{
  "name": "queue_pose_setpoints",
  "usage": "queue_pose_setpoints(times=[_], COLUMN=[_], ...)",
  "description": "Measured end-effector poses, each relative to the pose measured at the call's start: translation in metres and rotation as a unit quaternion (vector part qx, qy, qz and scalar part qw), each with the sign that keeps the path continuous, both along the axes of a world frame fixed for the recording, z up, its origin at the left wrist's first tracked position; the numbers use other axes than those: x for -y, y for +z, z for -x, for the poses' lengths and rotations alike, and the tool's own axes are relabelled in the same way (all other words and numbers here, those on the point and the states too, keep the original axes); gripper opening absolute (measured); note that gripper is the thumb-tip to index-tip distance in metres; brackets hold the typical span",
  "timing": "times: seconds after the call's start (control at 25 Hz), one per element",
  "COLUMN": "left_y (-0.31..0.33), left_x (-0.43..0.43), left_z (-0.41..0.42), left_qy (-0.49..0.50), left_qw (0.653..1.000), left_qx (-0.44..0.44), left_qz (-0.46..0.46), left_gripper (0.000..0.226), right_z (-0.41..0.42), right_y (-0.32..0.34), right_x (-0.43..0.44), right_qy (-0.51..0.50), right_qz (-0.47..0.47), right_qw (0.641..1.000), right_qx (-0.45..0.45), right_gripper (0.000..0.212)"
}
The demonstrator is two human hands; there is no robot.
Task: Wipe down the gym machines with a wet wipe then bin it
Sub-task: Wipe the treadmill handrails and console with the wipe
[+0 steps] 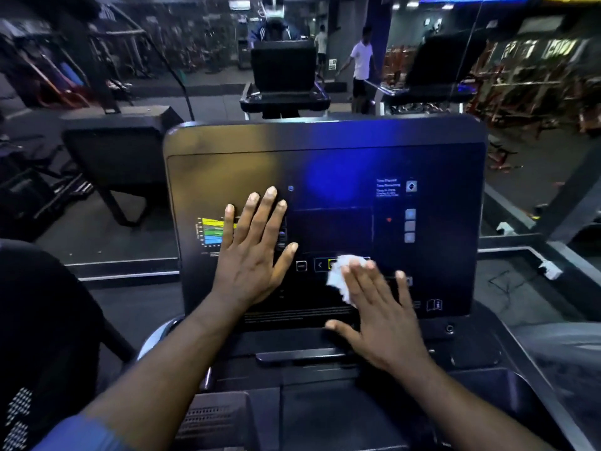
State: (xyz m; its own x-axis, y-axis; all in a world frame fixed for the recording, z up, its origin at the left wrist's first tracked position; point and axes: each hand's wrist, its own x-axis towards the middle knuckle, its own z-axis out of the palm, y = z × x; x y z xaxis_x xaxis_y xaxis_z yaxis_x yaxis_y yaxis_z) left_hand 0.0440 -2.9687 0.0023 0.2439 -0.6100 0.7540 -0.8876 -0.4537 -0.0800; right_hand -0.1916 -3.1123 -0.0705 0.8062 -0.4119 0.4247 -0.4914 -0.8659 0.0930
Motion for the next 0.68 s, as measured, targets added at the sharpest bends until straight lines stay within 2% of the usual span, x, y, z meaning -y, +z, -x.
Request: queue_pose_setpoints(times=[0.12, 0.16, 0.24, 0.36, 0.4, 0.48, 0.56, 0.6, 0.68], left_y=[0.012, 0.015, 0.022, 0.025, 0.023, 0.019, 0.021, 0.025, 0.033], left_x=[-0.012, -0.014, -0.017, -0.031, -0.037, -0.047, -0.051, -0.052, -0.052], left_z=[-0.019, -0.024, -0.034, -0.051, -0.054, -0.062, -0.066, -0.067, -0.065], left_qy=[0.012, 0.015, 0.018, 0.019, 0.024, 0.055, 0.080, 0.060, -0.038], left_qw=[1.000, 1.000, 0.999, 0.999, 0.999, 0.997, 0.990, 0.979, 0.926], left_qx=[-0.018, -0.015, -0.005, 0.007, 0.009, 0.000, -0.058, -0.120, -0.284], left_qz=[0.021, 0.023, 0.027, 0.036, 0.041, 0.059, 0.103, 0.151, 0.245], left_gripper=[0.071, 0.071, 0.070, 0.067, 0.066, 0.067, 0.068, 0.068, 0.066], right_z=[-0.039, -0.060, -0.098, -0.099, -0.087, -0.090, -0.119, -0.138, -0.162], right_y=[0.054, 0.080, 0.105, 0.068, 0.059, 0.066, 0.104, 0.121, 0.128], right_x=[0.027, 0.028, 0.005, -0.043, -0.044, -0.031, -0.023, -0.028, -0.052], right_qy=[-0.142, -0.159, -0.107, 0.000, -0.013, -0.083, -0.131, -0.123, -0.040], right_qz=[-0.077, -0.100, -0.075, -0.009, -0.002, -0.046, -0.122, -0.128, -0.078], right_qw=[0.981, 0.973, 0.984, 0.999, 0.999, 0.992, 0.973, 0.973, 0.991], right_qx=[0.108, 0.132, 0.121, 0.036, 0.032, 0.080, 0.144, 0.148, 0.101], right_gripper=[0.110, 0.112, 0.115, 0.111, 0.108, 0.104, 0.104, 0.104, 0.100])
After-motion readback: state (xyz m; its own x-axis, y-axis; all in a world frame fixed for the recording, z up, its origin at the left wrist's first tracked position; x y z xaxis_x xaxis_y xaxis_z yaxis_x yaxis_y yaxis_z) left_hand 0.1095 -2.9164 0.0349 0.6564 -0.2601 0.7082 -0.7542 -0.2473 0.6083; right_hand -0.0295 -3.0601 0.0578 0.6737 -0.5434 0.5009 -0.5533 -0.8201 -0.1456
